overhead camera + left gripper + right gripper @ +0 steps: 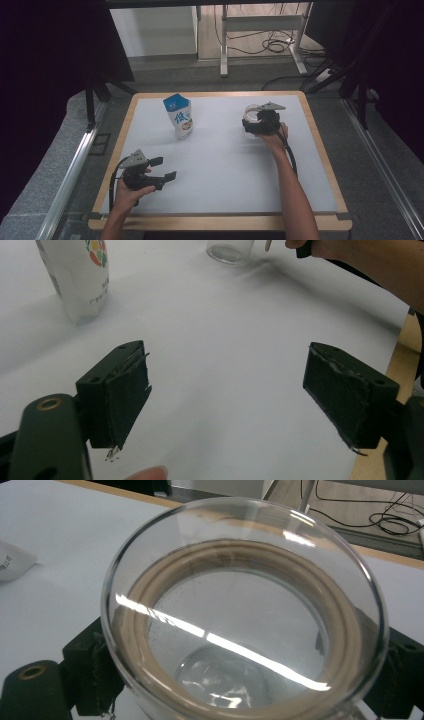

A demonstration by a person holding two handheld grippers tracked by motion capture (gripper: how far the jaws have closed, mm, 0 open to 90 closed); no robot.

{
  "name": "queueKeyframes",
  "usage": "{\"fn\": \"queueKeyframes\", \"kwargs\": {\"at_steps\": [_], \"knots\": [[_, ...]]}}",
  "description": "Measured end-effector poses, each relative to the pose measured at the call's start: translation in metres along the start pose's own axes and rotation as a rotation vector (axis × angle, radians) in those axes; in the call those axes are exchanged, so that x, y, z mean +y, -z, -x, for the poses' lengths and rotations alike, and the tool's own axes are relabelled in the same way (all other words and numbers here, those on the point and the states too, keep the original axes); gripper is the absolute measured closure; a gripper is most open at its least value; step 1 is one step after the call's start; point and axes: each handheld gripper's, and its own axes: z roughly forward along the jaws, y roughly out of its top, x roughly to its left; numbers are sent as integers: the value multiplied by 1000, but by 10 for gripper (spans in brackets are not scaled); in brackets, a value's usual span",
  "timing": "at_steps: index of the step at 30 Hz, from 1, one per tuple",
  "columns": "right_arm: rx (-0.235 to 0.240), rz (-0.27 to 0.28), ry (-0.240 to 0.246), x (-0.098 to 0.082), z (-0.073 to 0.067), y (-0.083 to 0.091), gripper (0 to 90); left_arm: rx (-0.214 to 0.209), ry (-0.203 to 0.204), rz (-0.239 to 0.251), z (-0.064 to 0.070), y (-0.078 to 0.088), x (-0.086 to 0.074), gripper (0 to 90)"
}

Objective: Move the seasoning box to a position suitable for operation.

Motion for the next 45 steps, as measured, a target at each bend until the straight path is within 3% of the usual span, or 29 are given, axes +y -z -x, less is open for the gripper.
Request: {"fn": "queueKeyframes", "kwargs": {"at_steps": [11,19,27,33,45], "knots": [[-3,6,-22,-1,4,7,116,6,-8,-13,0,-3,-2,183],[26,40,33,1,-5,33,116,15,-3,-21,-1,-6,-3,183],[89,47,104,-3,-20,60,116,18,4,-28,-1,-8,-5,181],[145,36,144,-19,-36,84,116,23,18,-33,-4,-9,-7,180],[229,36,159,-39,-50,116,115,46,54,-35,-8,-6,-8,179]]}}
